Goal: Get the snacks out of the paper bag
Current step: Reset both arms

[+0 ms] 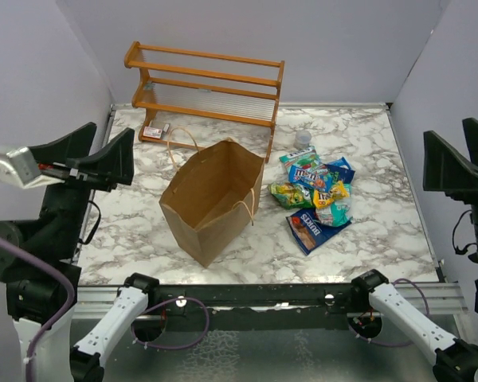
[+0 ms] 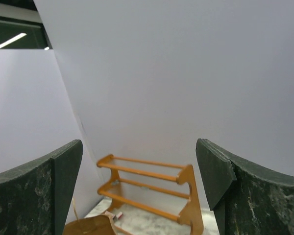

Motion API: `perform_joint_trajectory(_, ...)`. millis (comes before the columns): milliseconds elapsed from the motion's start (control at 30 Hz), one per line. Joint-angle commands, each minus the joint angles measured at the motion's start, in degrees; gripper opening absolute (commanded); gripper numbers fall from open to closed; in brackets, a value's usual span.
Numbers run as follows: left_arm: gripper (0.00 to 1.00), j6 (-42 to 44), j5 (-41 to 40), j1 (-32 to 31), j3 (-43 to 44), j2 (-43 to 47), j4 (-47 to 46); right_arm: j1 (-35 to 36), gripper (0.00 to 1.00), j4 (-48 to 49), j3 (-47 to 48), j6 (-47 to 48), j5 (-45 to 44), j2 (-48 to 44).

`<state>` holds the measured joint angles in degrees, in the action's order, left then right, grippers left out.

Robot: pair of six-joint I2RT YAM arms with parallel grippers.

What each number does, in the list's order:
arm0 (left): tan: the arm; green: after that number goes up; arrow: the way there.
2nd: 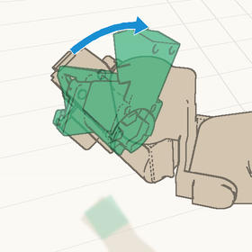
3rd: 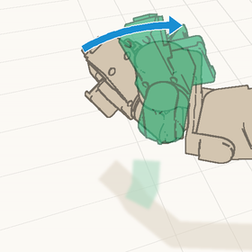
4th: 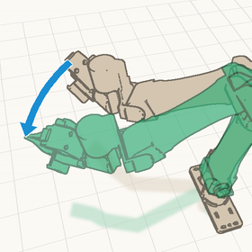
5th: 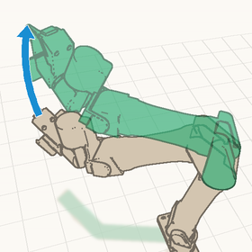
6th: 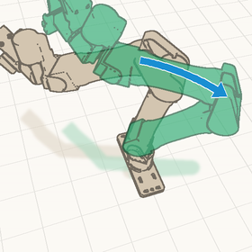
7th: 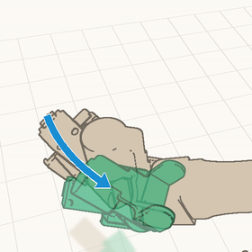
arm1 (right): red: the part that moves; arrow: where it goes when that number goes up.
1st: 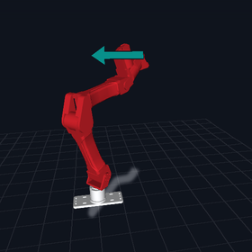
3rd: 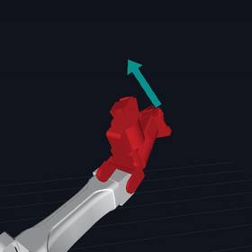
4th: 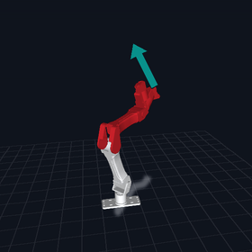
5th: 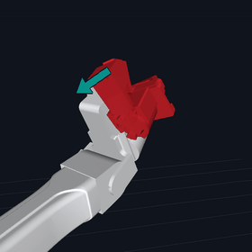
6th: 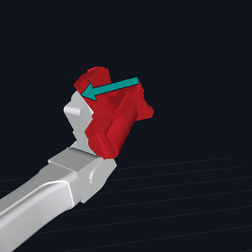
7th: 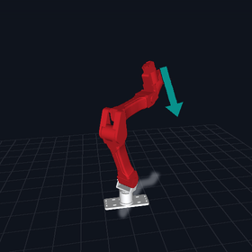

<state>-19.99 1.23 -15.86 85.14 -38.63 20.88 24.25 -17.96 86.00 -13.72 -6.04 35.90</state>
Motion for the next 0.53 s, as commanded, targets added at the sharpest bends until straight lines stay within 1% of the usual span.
perform_joint_trajectory(0, 0.84, -1.54, -5.24, 0.11, -2.04, 1.32, -4.04, -0.34, 0.99, 1.43, 1.36, 2.92, 4.88, -0.37)
perform_joint_trajectory(400, 0.84, -2.15, -4.87, 0.20, -2.16, 0.16, -2.66, -0.34, 0.99, 2.28, -1.15, 2.80, 3.04, -2.07)
perform_joint_trajectory(433, 0.84, -2.24, -4.83, 0.21, -2.24, 0.10, -2.76, -0.34, 0.99, 2.92, -1.78, 2.96, 2.13, -1.98)
perform_joint_trajectory(500, 0.84, -2.34, -4.70, 0.19, -2.34, 0.00, -2.79, -0.37, 0.99, 1.03, -0.13, 2.17, 0.11, -0.75)
